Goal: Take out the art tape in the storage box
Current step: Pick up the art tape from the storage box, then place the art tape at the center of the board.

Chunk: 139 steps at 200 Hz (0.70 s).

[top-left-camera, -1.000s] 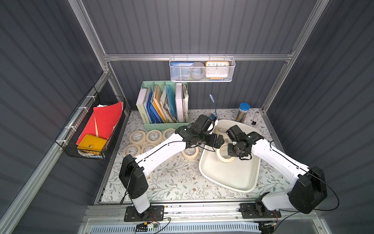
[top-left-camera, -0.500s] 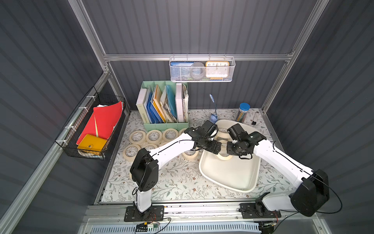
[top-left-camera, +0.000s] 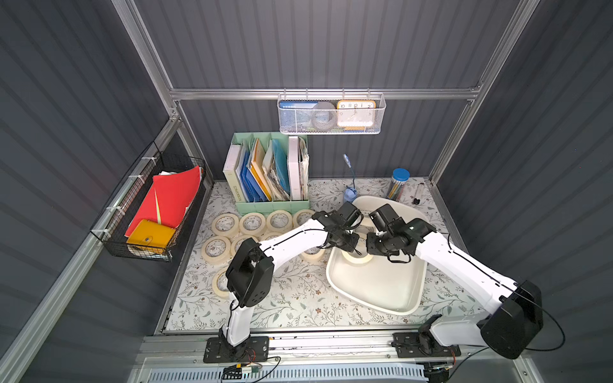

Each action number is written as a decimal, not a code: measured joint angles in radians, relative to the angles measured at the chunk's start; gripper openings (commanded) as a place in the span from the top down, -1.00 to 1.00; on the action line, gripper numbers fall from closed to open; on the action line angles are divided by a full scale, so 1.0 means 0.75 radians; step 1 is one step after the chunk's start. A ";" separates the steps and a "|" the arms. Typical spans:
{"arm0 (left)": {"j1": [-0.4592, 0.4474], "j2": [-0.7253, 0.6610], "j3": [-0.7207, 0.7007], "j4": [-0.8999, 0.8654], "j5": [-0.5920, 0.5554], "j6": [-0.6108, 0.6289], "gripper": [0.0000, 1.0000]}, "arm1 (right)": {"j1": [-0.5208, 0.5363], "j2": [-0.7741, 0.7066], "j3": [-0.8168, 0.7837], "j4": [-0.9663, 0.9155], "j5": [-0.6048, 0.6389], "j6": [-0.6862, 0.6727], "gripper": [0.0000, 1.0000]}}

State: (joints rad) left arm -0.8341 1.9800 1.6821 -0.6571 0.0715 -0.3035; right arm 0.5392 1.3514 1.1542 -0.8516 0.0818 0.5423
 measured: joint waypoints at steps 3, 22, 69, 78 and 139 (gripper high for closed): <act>0.001 0.000 0.000 0.000 0.000 0.000 1.00 | 0.000 0.000 0.000 0.001 0.000 0.000 1.00; 0.001 -0.001 -0.002 0.003 -0.001 -0.001 1.00 | -0.001 0.000 -0.001 0.002 -0.001 0.001 0.98; 0.003 -0.037 -0.038 0.018 -0.019 -0.014 1.00 | -0.002 -0.031 -0.001 0.010 0.017 0.011 0.05; 0.006 -0.051 -0.046 0.016 -0.032 -0.016 1.00 | -0.002 -0.058 0.000 0.012 0.039 0.020 0.04; 0.097 -0.266 -0.117 -0.081 -0.145 -0.014 1.00 | -0.090 -0.309 0.000 0.022 0.211 0.032 0.02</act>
State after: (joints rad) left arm -0.7612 1.7805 1.5940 -0.7181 -0.0376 -0.3141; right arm 0.4717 1.1194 1.1542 -0.8352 0.2401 0.5663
